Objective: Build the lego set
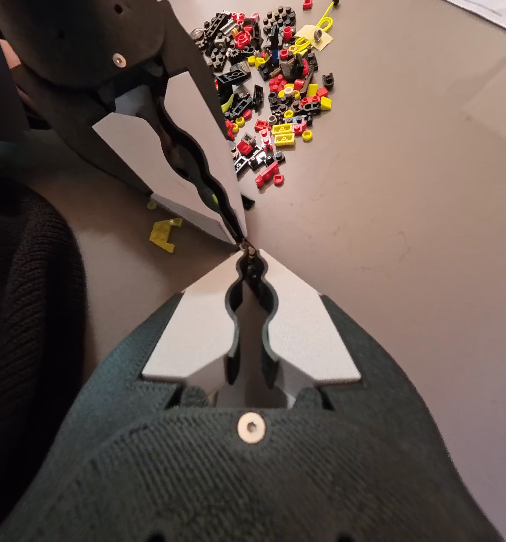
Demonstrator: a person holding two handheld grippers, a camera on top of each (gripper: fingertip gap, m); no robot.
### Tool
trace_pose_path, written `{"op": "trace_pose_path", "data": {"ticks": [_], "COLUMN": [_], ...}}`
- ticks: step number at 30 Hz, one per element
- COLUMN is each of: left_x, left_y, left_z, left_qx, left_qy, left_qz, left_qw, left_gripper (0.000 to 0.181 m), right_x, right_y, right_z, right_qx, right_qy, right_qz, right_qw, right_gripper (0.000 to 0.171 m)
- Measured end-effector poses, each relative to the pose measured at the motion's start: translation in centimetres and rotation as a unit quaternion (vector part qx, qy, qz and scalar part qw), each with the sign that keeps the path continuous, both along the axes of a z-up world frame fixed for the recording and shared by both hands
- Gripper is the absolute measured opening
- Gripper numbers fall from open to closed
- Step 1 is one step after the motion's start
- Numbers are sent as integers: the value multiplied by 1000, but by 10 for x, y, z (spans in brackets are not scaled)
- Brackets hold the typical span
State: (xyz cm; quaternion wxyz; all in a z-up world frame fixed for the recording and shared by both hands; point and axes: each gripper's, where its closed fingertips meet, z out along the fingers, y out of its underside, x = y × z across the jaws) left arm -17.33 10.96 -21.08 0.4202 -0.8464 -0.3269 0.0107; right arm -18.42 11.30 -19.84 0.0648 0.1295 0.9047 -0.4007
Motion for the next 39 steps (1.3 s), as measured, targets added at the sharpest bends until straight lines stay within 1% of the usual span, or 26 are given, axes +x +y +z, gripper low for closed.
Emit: {"op": "trace_pose_path", "data": {"ticks": [4, 7, 12, 19, 39], "left_x": [0, -3, -2, 0, 2], "left_y": [0, -3, 0, -1, 1], "left_z": [2, 9, 17, 7, 0], "left_qx": [7, 23, 73, 31, 12], "left_qy": [-4, -3, -47, -35, -48], "left_qz": [-10, -19, -53, -72, -85], "left_qw": [1000, 1000, 995, 996, 995], "left_gripper": [2, 1, 1, 1, 1], "right_x": [-8, -13, -14, -12, 3], "right_y": [5, 7, 9, 8, -2], "right_z": [-1, 2, 2, 2, -7], "right_qx": [9, 1, 1, -3, 14], "right_qy": [16, 13, 14, 7, 7], "right_qz": [-14, -26, -30, -25, 7], "right_qw": [1000, 1000, 999, 1000, 1000], "right_gripper": [1, 0, 0, 0, 0]}}
